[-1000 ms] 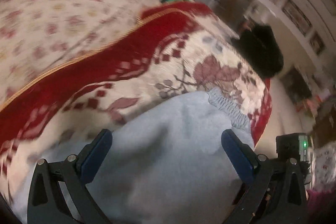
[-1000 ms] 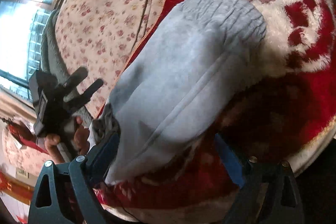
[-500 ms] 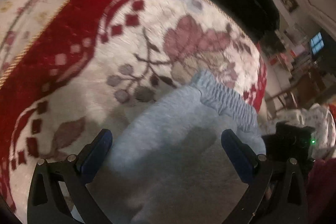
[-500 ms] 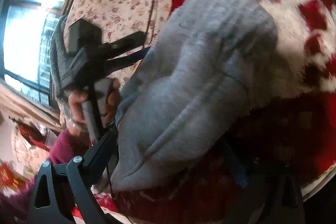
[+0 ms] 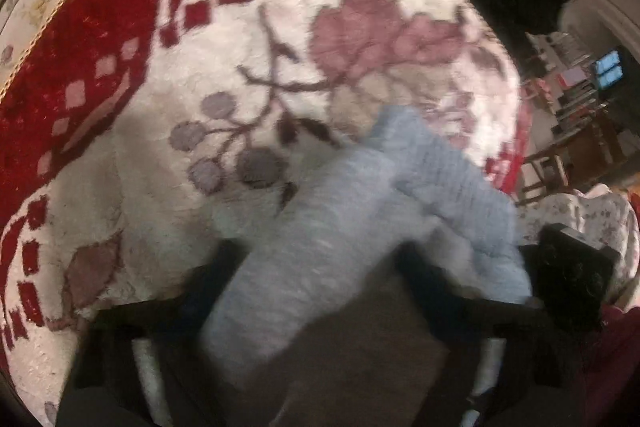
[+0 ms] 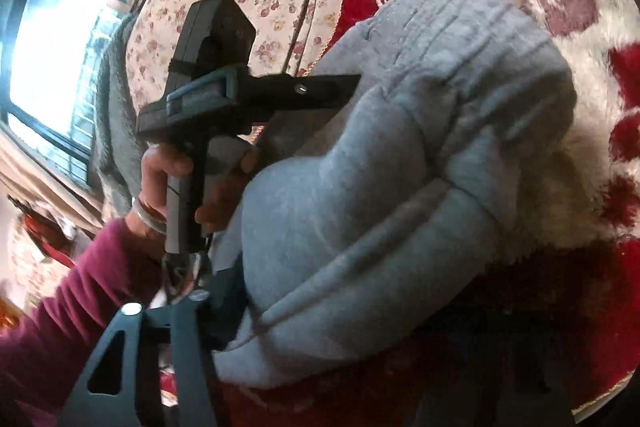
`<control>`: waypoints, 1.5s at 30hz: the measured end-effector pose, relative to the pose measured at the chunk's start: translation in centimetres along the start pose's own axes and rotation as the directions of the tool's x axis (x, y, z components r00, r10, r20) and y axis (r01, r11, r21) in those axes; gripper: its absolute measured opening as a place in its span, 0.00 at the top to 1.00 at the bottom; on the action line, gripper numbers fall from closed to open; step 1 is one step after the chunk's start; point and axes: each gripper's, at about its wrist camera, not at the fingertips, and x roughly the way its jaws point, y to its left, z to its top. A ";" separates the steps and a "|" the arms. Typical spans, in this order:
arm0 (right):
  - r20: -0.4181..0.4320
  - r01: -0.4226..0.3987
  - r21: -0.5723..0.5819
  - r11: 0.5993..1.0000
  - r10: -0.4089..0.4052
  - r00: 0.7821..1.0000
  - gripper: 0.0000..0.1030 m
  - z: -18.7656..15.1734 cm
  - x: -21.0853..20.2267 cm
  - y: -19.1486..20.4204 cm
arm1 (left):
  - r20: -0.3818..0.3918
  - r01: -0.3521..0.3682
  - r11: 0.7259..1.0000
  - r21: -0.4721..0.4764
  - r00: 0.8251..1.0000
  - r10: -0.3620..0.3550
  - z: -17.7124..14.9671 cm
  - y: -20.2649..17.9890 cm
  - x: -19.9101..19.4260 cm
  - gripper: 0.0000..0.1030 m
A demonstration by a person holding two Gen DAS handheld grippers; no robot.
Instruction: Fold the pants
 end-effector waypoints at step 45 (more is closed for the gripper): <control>-0.224 -0.157 -0.844 0.513 -0.072 0.972 0.63 -13.1 14.4 31.3 | 0.487 -0.143 0.836 -0.530 0.755 0.438 -39.6 6.4 -32.5 0.80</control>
